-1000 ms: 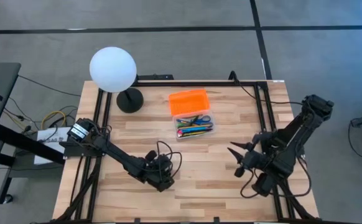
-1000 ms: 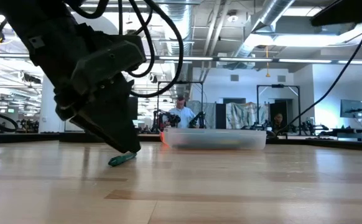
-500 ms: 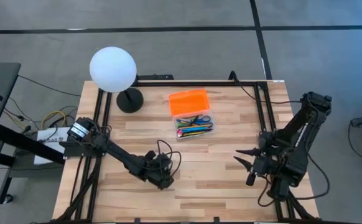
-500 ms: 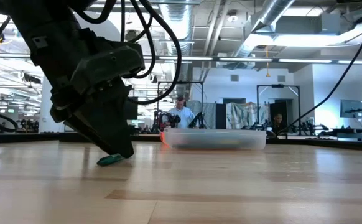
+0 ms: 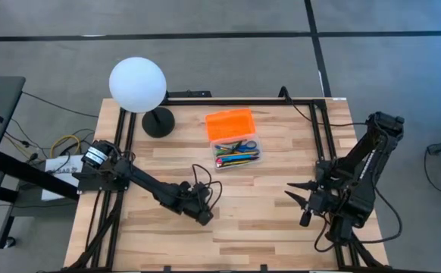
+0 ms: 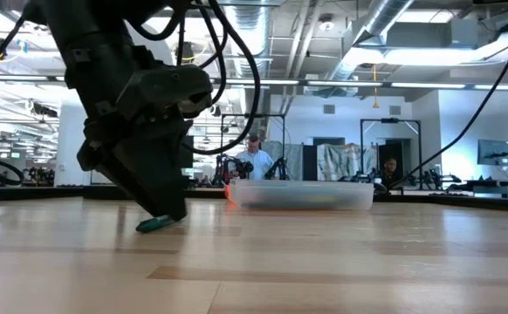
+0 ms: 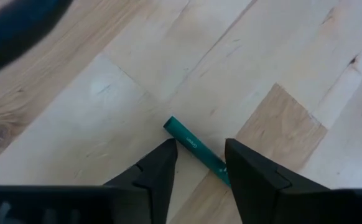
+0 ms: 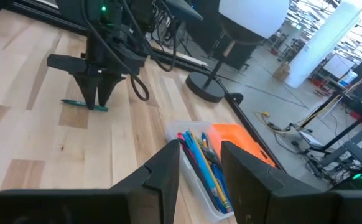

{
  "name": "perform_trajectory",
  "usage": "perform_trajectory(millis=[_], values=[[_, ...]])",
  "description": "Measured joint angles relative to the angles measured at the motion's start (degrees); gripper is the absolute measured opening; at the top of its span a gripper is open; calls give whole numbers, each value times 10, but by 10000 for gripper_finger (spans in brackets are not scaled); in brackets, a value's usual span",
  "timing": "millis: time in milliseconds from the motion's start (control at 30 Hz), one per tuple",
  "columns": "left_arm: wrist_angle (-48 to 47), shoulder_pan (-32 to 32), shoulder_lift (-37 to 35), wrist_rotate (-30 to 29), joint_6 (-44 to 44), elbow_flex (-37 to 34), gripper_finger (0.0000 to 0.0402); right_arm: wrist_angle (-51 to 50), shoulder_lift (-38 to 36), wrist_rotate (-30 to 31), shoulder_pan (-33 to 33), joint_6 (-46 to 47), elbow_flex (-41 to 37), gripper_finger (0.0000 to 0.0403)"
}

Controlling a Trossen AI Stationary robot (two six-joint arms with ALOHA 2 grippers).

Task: Pick & place school supplies into a supply box
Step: Put the green crayon into the orange supply box

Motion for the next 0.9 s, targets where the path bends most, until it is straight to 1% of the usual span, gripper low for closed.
perform_trajectory(millis=[100, 300, 367, 467, 600, 700, 767, 900], values=[[-10, 0, 0, 6, 4, 0, 116, 1, 0, -1, 0, 0, 0, 113], [-18, 0, 1, 13, 62, 0, 69, 2, 0, -1, -2, 0, 0, 113], [-18, 0, 1, 14, 107, -1, 56, 2, 0, -2, -4, 0, 0, 113], [-18, -1, 1, 18, 206, -1, 40, 2, 0, -3, -8, 0, 0, 113], [-18, -2, 1, 24, 332, -1, 31, 5, 0, -7, -13, 0, 0, 113], [-18, -2, 1, 26, 399, -1, 30, 8, 0, -13, -14, 0, 0, 113], [-22, -2, 1, 28, 417, -1, 33, 8, 0, -13, -14, 0, 0, 113], [-24, 3, 0, 38, 412, -1, 39, 9, 0, -13, -14, 0, 0, 113]])
